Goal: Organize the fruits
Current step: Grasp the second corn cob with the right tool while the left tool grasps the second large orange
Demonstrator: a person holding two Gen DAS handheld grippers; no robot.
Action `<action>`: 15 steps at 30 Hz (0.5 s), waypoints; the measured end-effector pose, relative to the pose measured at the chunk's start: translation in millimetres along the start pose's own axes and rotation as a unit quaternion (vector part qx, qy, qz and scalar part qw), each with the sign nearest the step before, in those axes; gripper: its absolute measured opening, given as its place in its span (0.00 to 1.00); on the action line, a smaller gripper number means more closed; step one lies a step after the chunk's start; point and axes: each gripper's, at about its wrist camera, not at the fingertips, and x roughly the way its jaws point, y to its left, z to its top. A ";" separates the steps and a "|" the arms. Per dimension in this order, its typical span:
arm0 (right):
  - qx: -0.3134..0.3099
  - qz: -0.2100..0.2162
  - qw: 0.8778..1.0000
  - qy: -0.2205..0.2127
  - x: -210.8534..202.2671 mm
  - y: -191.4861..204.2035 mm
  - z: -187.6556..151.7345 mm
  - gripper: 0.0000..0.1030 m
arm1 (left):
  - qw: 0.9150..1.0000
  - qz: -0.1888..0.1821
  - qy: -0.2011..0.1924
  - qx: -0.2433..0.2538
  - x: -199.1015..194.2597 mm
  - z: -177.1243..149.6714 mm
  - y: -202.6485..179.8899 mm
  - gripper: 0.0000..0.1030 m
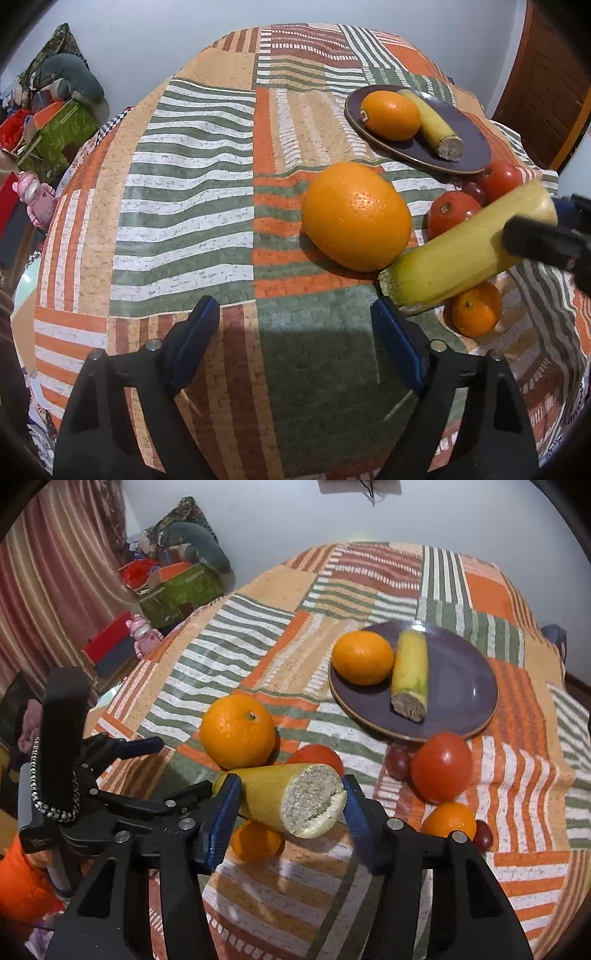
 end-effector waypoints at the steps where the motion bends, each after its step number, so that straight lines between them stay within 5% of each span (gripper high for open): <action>1: -0.004 0.003 1.000 -0.005 -2.4 2.8 1.6 0.43 | 1.000 0.001 -0.001 0.001 -0.4 -0.8 -0.4 0.83; 9: -0.025 -0.012 0.999 -0.023 6.8 21.6 14.2 0.43 | 1.000 -0.006 -0.005 -0.002 0.3 -3.1 -0.6 0.83; 15: -0.014 0.026 0.999 0.013 31.5 28.5 10.7 0.38 | 1.000 -0.017 -0.005 -0.008 0.3 -5.3 3.1 0.83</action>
